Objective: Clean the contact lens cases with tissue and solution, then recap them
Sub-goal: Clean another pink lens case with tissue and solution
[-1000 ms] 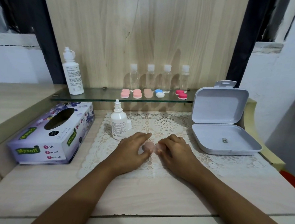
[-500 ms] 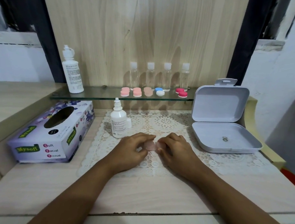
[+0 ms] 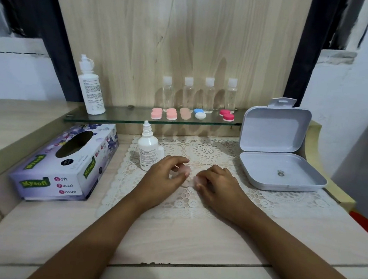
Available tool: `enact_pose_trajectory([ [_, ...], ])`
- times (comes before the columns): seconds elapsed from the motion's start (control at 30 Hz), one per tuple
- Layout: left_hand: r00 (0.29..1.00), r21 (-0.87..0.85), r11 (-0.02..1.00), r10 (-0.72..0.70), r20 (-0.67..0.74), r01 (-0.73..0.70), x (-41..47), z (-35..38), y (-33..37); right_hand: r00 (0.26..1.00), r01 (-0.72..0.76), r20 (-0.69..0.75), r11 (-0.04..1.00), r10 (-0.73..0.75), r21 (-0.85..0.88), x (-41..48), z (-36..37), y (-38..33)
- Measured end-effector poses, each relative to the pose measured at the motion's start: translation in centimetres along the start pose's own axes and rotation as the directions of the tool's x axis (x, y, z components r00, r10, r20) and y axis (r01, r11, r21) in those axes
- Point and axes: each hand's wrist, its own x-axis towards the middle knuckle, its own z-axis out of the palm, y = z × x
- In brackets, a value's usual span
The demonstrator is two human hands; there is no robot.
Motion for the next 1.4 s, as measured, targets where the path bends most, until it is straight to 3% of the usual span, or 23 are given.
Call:
enact_pose_trajectory([
  [0.23, 0.986, 0.049, 0.987, -0.154, 0.061, 0.151, 1.8, -0.6, 0.3, 1.000, 0.004, -0.004, 1.000, -0.004, 0.008, 0.2, 0.2, 0.3],
  [0.43, 0.977, 0.119, 0.975, -0.197, 0.079, 0.187, 3.8, -0.3, 0.7, 1.000, -0.002, 0.007, 1.000, 0.002, 0.014, 0.1, -0.1, -0.1],
  [0.57, 0.977, 0.243, 0.958, -0.184, 0.108, 0.154, 4.5, 0.4, 0.6, 1.000, -0.012, 0.006, 1.000, 0.012, 0.020, 0.0, -0.2, -0.1],
  [0.83, 0.983, 0.123, 0.982, -0.156, 0.098, 0.144, 2.9, -0.3, 0.5, 1.000, 0.002, 0.000, 0.999, -0.002, 0.032, 0.0, -0.3, 0.0],
  [1.4, 0.992, 0.168, 0.986, -0.016, 0.125, -0.005, -0.6, -0.4, -0.4, 1.000, -0.025, 0.001, 0.998, 0.025, 0.062, 0.1, -0.6, -0.5],
])
